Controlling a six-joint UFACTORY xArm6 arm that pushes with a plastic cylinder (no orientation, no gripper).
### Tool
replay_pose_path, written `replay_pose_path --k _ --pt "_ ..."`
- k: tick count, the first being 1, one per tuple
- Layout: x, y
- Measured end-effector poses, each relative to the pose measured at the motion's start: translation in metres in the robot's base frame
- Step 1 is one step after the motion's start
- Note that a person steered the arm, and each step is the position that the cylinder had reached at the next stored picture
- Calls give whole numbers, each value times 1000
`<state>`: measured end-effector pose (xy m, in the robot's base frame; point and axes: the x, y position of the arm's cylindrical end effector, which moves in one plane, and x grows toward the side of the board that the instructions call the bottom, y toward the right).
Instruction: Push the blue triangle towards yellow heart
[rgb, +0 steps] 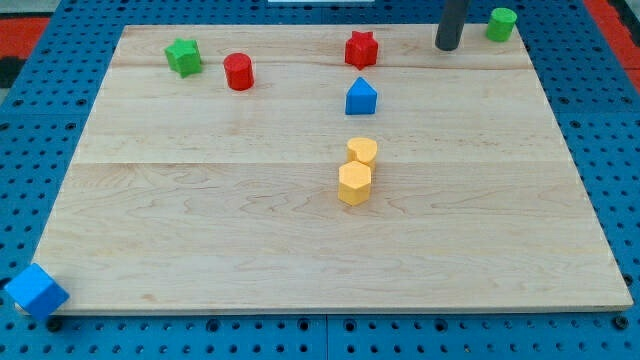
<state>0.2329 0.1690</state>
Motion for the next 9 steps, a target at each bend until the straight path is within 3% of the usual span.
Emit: replay_pose_path --k 2,3,5,9 --pt "-2 -37" --pt "4 -106" --pt "106 -104" --pt "104 -185"
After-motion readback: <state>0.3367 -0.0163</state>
